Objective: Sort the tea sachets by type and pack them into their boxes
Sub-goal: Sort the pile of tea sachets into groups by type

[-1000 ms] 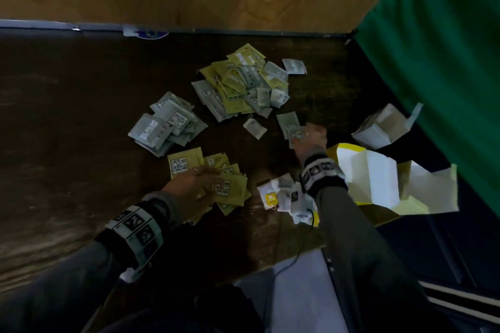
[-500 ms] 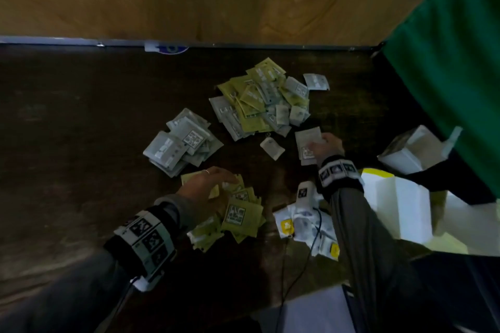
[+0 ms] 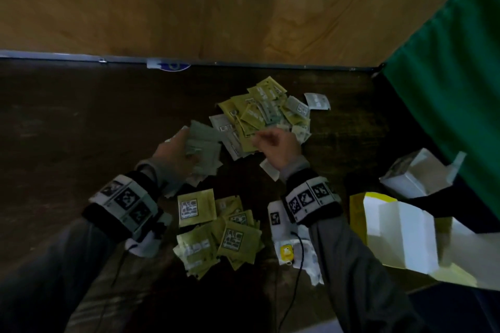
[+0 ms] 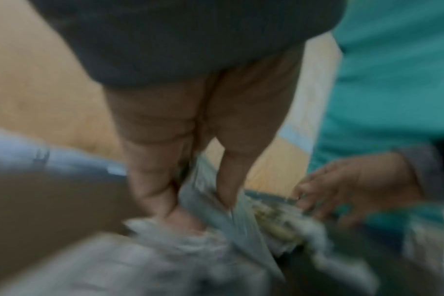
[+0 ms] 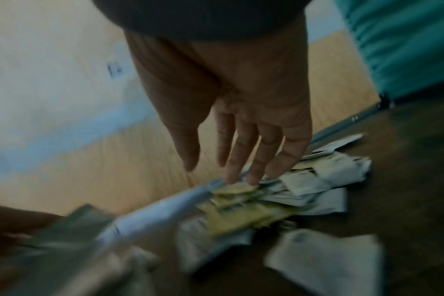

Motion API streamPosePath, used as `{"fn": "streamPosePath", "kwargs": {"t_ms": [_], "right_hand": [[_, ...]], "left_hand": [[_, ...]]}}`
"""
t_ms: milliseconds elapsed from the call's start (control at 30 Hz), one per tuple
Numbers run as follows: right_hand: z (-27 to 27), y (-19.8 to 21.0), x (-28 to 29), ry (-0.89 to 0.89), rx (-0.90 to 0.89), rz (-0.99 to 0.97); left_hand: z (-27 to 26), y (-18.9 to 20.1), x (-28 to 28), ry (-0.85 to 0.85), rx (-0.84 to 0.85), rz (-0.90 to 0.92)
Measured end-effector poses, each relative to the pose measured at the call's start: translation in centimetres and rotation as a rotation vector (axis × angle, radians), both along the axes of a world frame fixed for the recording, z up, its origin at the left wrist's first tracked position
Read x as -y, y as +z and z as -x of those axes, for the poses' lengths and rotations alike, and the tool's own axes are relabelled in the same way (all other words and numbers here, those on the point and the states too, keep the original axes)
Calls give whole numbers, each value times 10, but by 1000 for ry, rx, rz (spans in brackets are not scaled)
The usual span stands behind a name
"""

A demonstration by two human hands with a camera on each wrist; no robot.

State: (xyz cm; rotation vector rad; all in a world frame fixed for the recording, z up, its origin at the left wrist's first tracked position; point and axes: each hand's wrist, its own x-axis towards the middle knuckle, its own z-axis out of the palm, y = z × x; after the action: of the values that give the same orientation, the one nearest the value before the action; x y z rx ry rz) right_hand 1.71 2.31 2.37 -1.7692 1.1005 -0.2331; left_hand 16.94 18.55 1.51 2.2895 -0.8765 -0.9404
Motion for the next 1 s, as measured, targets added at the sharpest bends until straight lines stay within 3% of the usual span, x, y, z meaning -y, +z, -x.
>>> {"fn": "streamPosePath", "kwargs": {"t_ms": [133,200,333,467,567,767,867,1000], "right_hand": [[-3,-19,25,146,-320,213],[-14,-21,31,213,-397,335],[-46,-21,39,352,-525,360],[-69,-34,49,461,-660,337],[-77,-44,52,448,-662,228],[-78,-45,55,409,-742,485],[-71,-37,63,333,-639,530],[-53,-8,80,6,-356,508]], "left_hand": [[-21,-13,-8,-160,139,-411],[-19,-11,-7,-192,259,-509],[-19,-5,-4,-178,356,-360],[-11,-1,-1,-138,301,-164],[-10,4,-2,-93,266,-67],[-9,8,1,-62,226,-14],[-6,8,3,-60,207,19],[-1,9,7,-71,183,37]]}}
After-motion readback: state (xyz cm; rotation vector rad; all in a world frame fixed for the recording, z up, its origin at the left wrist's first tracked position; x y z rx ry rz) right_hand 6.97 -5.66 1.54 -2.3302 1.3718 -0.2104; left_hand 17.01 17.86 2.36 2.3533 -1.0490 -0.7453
